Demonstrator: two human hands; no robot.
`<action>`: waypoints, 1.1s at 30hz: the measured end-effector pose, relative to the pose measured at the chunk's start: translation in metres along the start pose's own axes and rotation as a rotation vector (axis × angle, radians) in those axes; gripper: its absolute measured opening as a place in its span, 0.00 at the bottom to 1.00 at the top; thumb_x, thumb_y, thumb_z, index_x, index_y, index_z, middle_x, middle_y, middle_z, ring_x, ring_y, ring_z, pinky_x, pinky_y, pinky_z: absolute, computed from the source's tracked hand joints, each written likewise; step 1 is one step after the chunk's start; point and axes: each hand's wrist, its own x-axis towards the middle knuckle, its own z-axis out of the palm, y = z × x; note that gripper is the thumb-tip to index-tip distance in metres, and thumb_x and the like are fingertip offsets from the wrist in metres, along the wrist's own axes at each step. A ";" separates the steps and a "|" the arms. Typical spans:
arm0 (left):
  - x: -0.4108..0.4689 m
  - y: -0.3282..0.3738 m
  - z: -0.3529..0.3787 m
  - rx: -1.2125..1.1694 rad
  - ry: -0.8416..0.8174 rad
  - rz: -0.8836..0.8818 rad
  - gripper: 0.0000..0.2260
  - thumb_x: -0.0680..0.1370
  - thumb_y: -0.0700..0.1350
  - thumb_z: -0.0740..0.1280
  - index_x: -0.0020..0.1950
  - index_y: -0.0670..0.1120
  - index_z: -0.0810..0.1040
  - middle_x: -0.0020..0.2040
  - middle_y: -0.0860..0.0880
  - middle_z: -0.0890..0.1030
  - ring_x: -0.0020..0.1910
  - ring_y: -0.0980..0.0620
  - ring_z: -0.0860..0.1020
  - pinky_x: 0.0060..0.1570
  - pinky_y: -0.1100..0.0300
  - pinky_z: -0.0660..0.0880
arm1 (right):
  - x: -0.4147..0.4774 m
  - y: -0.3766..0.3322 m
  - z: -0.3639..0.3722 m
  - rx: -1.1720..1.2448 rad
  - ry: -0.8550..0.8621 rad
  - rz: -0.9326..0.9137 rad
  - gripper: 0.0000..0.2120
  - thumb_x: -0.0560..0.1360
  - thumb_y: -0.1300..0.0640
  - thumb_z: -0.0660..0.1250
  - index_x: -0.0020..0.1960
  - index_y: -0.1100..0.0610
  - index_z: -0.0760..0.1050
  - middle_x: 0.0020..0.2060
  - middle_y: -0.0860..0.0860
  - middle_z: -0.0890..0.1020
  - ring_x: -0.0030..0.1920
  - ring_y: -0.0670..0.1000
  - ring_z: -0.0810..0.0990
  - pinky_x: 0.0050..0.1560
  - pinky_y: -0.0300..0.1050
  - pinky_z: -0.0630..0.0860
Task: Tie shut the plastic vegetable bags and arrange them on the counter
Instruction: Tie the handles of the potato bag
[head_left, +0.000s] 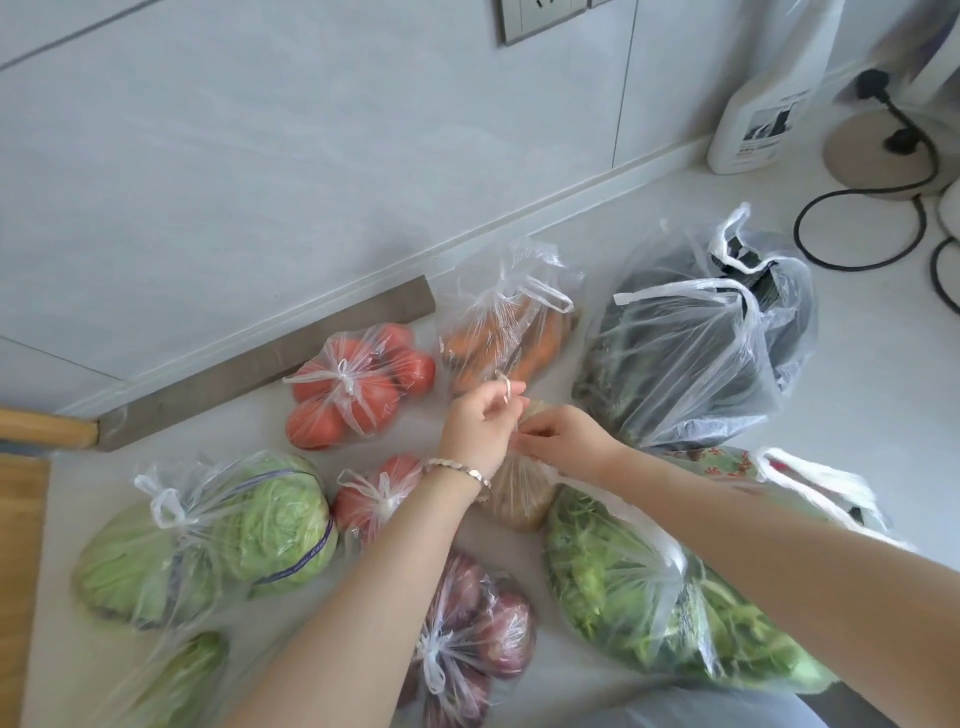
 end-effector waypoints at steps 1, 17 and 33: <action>-0.002 -0.004 0.000 0.052 0.007 0.003 0.08 0.76 0.39 0.64 0.53 0.45 0.79 0.44 0.49 0.81 0.43 0.54 0.78 0.50 0.59 0.76 | -0.001 0.001 0.000 0.078 0.011 0.037 0.17 0.74 0.59 0.66 0.27 0.59 0.71 0.20 0.45 0.68 0.19 0.42 0.63 0.24 0.29 0.60; -0.020 -0.024 -0.006 0.426 0.137 0.145 0.17 0.72 0.29 0.58 0.50 0.44 0.80 0.50 0.48 0.82 0.49 0.51 0.79 0.50 0.65 0.71 | -0.006 0.003 0.006 0.693 0.245 0.241 0.11 0.75 0.64 0.64 0.35 0.65 0.76 0.31 0.57 0.79 0.25 0.43 0.78 0.27 0.31 0.75; 0.007 -0.011 -0.001 0.308 -0.150 -0.003 0.09 0.72 0.41 0.69 0.39 0.36 0.82 0.29 0.42 0.74 0.28 0.50 0.69 0.34 0.59 0.67 | -0.012 0.008 -0.001 0.246 0.276 0.072 0.08 0.75 0.63 0.65 0.42 0.65 0.81 0.36 0.61 0.82 0.33 0.48 0.78 0.39 0.36 0.78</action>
